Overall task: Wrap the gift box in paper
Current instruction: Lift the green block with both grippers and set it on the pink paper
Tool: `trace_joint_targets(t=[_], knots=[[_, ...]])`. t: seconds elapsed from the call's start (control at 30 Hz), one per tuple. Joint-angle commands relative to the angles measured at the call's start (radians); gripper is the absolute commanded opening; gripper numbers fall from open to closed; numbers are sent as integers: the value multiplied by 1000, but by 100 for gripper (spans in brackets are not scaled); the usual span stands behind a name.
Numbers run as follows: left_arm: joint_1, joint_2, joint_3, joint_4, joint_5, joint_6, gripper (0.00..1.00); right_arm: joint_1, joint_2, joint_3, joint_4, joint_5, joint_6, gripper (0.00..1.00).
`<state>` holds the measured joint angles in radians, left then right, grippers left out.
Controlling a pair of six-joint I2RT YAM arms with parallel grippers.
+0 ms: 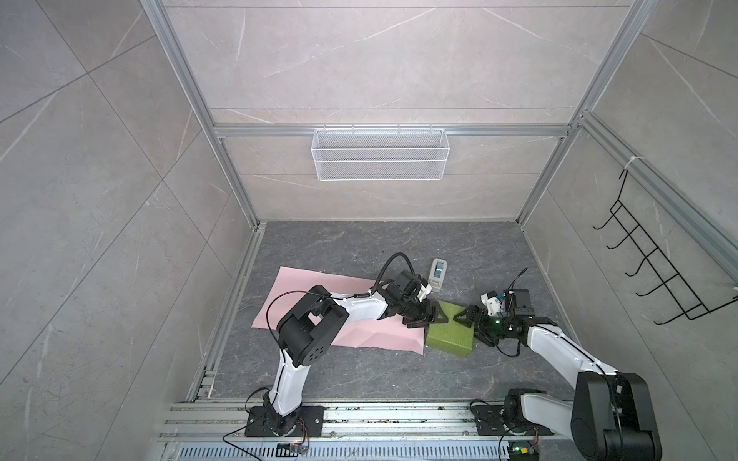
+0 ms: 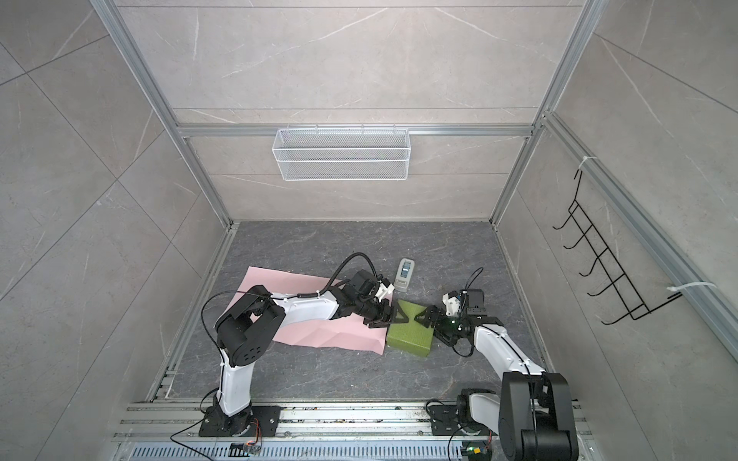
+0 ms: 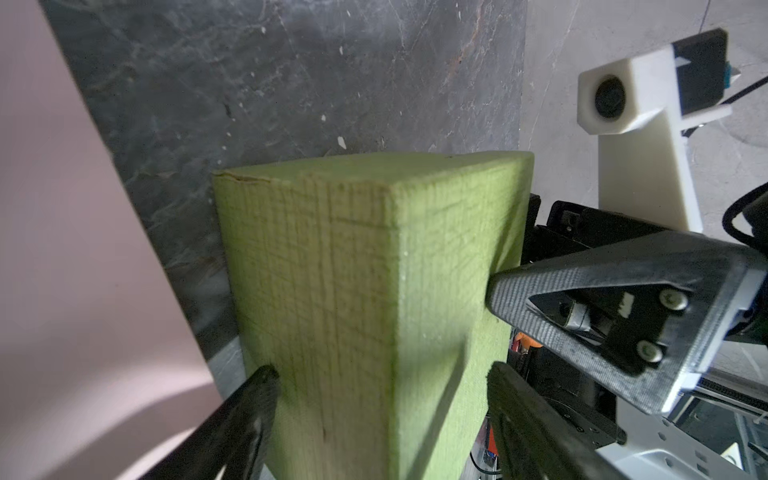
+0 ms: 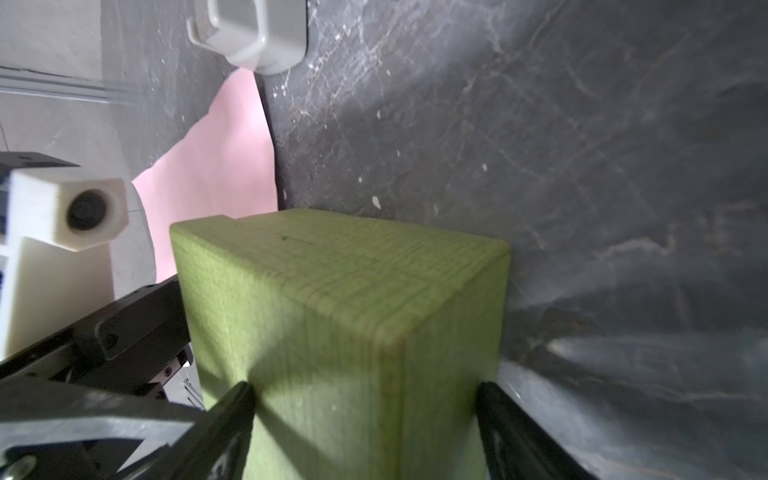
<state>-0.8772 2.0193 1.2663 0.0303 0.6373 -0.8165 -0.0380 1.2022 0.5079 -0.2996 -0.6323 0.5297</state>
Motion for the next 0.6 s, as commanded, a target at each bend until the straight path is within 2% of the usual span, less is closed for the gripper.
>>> trace_joint_targets(t=[0.0, 0.13, 0.27, 0.43, 0.57], knots=[[-19, 0, 65, 92, 94, -18, 78, 29, -41, 6, 111, -95, 88, 82], [-17, -16, 126, 95, 88, -21, 78, 66, -59, 37, 158, -78, 158, 80], [6, -42, 162, 75, 91, -17, 77, 152, -49, 87, 178, -12, 207, 78], [66, -114, 144, 41, 105, -2, 76, 262, -28, 154, 195, 74, 247, 76], [126, -189, 77, -1, 118, 27, 76, 385, 49, 223, 249, 140, 289, 75]])
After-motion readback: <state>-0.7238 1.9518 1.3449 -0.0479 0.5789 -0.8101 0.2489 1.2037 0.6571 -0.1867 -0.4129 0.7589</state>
